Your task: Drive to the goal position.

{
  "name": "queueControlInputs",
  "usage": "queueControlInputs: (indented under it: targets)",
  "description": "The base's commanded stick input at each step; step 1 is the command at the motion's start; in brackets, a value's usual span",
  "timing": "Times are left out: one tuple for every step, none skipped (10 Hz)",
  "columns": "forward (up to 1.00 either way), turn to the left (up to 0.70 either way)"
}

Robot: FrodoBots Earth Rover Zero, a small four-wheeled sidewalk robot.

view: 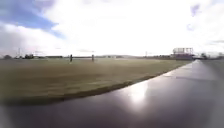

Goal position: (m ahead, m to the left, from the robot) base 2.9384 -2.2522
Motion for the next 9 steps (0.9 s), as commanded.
queueControlInputs:
  targets:
    - [0.0, -1.0]
    - [0.0, -1.0]
    - [0.0, -1.0]
    - [0.0, -1.0]
    - [0.0, -1.0]
    - [0.0, -1.0]
    - [0.0, -1.0]
    - [0.0, -1.0]
    - [0.0, -1.0]
